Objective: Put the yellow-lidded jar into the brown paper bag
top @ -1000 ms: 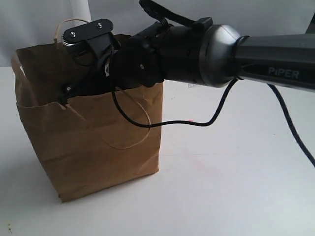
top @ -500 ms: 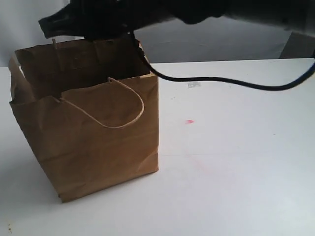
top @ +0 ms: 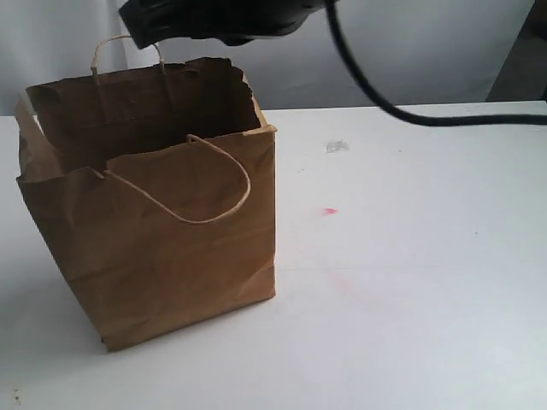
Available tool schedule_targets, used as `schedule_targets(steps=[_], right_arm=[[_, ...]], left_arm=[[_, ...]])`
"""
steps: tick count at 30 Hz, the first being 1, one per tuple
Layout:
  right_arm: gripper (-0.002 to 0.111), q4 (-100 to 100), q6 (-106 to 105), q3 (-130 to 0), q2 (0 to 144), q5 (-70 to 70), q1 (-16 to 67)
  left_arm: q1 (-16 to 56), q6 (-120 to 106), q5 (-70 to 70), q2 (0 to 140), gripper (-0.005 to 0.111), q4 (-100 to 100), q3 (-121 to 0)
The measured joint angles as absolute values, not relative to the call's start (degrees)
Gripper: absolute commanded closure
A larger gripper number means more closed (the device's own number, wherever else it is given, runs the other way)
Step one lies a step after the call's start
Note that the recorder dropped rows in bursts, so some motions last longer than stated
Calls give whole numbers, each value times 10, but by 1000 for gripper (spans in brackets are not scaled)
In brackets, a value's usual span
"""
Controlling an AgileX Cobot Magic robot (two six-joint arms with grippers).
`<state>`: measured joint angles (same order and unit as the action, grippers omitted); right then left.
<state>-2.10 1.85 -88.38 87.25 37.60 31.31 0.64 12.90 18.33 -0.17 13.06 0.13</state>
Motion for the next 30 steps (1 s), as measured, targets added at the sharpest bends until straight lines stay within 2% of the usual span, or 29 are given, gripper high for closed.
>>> schedule_targets(steps=[10,20,30], right_arm=[[108,19,17,-639,640,307,313],[108,60,15,-351,343,187,313],[108,85,16,-203,150,159,313]], left_arm=[[6,129,183,-2,106,131,1],[6,129,183,-2,106,131,1],[6,129,183,-2,106,131,1]])
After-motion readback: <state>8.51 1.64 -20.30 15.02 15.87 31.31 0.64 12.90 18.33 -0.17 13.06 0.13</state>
